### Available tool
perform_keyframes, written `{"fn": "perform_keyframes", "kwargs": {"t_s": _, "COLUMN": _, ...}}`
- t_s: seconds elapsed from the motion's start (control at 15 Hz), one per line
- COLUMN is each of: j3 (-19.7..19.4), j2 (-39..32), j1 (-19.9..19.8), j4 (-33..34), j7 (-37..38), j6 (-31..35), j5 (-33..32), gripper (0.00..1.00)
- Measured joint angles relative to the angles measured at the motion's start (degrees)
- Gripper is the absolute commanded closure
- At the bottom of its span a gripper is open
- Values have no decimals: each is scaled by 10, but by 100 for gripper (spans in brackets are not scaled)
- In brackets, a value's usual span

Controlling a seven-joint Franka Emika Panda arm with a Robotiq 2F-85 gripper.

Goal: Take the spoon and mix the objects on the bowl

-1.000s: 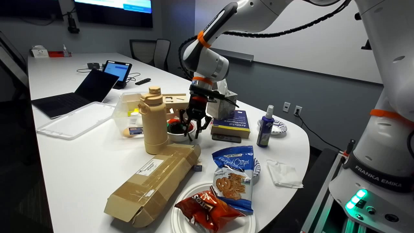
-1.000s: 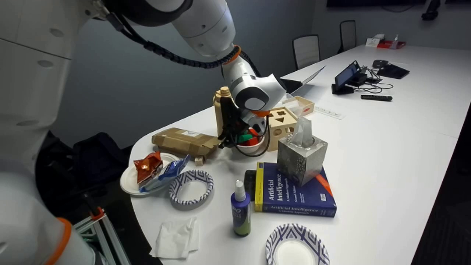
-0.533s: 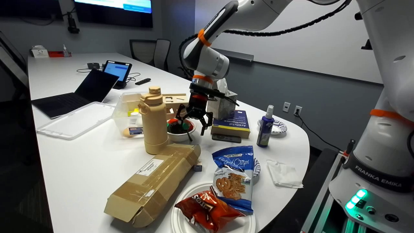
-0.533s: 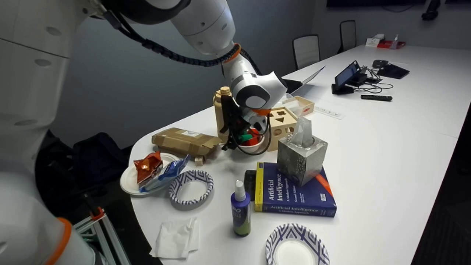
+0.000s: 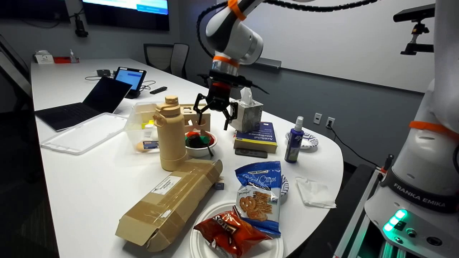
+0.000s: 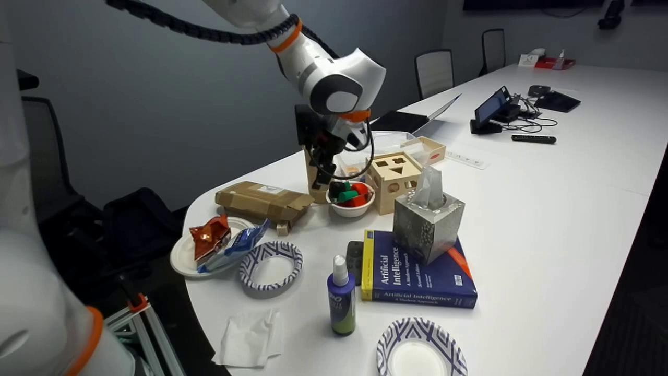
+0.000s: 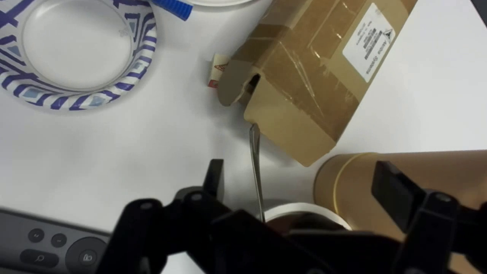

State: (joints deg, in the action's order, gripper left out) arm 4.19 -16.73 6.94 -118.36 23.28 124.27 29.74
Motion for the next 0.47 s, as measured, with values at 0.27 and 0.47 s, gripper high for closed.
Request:
{"fn": "perform_keyframes", "kwargs": {"t_s": 0.27, "j3": 4, "j2": 96, "j1": 31, "j4": -68, "j7": 88, "j6": 92, "j5": -62, "gripper": 0}}
{"fn": "perform_keyframes", "kwargs": {"t_s": 0.47, "j3": 12, "j2": 148, "j1": 41, "j4": -109, "j7": 178, "j6": 147, "j5": -142, "gripper": 0}}
